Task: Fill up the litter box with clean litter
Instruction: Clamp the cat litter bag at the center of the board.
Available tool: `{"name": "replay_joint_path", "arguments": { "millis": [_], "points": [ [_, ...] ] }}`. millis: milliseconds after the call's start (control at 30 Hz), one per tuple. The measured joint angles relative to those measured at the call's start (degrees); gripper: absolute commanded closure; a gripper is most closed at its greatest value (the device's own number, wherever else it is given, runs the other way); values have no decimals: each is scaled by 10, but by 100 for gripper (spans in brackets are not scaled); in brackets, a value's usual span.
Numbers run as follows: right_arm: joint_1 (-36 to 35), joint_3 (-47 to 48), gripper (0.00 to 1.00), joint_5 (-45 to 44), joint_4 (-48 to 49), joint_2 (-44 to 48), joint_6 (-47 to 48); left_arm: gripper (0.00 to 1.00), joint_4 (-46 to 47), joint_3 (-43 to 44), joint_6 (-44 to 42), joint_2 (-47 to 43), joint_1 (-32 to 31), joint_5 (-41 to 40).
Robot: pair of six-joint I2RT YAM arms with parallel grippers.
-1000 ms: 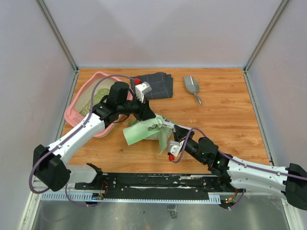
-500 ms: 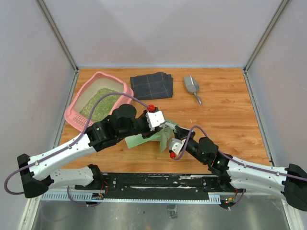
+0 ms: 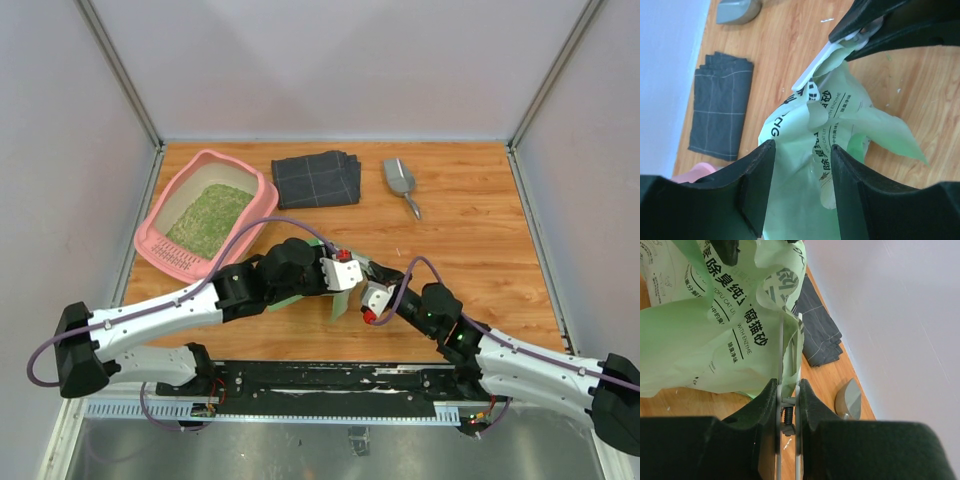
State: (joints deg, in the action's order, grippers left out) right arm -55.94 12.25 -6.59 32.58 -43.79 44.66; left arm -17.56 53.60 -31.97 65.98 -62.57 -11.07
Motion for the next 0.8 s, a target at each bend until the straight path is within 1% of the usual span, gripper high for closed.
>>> {"name": "replay_joint_path", "arguments": {
  "millis": [33,67,100,133,167,200,333,400,500,567,667,800],
  "points": [
    [4,0,99,4,1,0,-2,52,8,-6,-8,-3,-2,-9],
    [6,0,99,7,1,0,-5,58,18,-14,-15,-7,-3,-15],
    [6,0,99,9,1,0,-7,69,33,-26,-24,-12,-3,-21],
    [6,0,99,12,1,0,-9,84,50,-43,-38,-22,-3,-26],
    [9,0,99,16,1,0,-11,96,59,-53,-43,-29,-4,-28],
    [14,0,99,22,0,0,-12,99,64,-59,-50,-36,-4,-29],
    [27,1,99,43,-18,16,-14,100,45,-47,-64,-45,-5,-23],
    [32,8,99,56,-50,34,-13,100,27,-35,-62,-45,-5,-17],
    [36,47,99,78,-131,52,-7,100,8,-23,-51,-45,-5,-11],
    [36,68,99,89,-165,56,-5,100,3,-20,-43,-46,-3,-5],
    [36,75,99,100,-186,61,-3,100,-1,-17,-26,-46,5,4],
    [36,76,99,117,-187,61,-3,100,-14,-5,5,-46,18,18]
  ]
}}
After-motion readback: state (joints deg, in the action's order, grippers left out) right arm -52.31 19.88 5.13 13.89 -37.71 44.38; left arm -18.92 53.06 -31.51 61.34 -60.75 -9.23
